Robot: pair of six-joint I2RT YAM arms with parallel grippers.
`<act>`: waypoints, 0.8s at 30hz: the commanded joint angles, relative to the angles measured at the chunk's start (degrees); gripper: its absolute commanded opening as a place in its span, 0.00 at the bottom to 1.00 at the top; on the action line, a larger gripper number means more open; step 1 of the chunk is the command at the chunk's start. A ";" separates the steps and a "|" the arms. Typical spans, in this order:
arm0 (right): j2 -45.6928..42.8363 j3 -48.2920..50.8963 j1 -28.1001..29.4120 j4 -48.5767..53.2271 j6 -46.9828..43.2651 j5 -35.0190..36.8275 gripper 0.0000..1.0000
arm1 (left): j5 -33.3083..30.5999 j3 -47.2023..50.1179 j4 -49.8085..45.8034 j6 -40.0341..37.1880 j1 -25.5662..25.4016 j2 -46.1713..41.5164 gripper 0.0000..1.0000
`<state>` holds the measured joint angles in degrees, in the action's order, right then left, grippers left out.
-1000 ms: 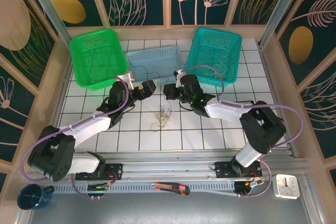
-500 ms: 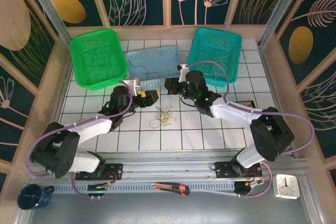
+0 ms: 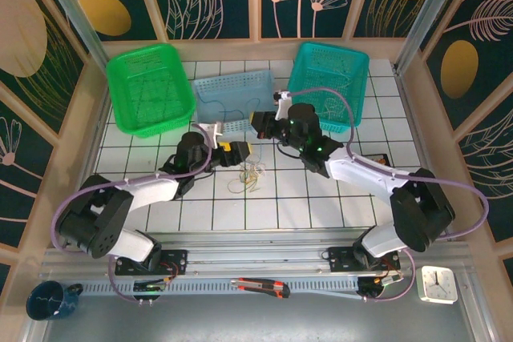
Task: Untangle the cables
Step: Untie the cable from multiple cables.
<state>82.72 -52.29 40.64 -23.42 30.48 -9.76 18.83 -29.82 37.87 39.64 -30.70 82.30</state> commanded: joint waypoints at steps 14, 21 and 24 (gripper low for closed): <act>-3.71 3.93 -4.47 -9.59 -1.52 -15.33 0.00 | 5.71 -6.67 11.10 9.52 5.30 1.07 0.72; -3.27 4.13 -4.61 -10.92 -0.73 -17.85 0.00 | 10.19 -8.18 17.03 12.02 5.30 5.55 0.62; -2.87 4.14 -4.56 -11.84 -0.16 -18.86 0.00 | 10.89 -8.67 18.38 12.84 5.30 6.85 0.61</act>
<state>80.16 -48.80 36.40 -31.42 30.11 -26.17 26.68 -36.58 50.92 50.89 -25.45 88.09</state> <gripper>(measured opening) 0.048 0.610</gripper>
